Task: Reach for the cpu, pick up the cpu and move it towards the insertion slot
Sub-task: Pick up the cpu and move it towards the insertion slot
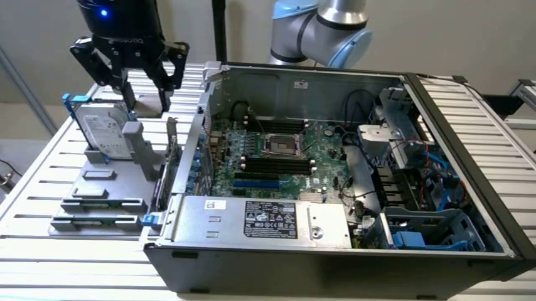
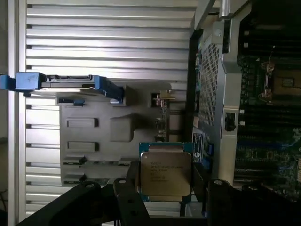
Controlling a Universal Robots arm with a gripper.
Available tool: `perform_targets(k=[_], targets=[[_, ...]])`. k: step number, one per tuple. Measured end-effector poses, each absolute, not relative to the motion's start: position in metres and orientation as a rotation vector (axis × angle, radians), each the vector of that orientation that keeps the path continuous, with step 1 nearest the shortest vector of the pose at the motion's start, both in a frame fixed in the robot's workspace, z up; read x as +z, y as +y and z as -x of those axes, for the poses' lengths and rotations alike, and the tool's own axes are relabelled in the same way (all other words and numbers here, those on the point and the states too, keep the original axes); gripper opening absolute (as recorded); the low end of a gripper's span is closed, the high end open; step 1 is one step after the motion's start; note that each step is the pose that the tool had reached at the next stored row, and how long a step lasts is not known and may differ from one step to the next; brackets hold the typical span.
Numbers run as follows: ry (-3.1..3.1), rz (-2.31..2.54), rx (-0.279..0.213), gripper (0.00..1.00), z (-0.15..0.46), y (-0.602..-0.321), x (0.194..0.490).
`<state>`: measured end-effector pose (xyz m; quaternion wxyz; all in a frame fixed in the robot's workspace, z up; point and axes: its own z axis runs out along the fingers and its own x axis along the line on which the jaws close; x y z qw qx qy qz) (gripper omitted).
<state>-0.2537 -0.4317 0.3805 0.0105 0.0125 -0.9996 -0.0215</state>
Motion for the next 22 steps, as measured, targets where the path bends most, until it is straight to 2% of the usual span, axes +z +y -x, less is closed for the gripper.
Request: perform_targets(k=[22], targets=[[-3.119, -0.039, -0.098, 0.54, 0.154, -0.429, 0.386]])
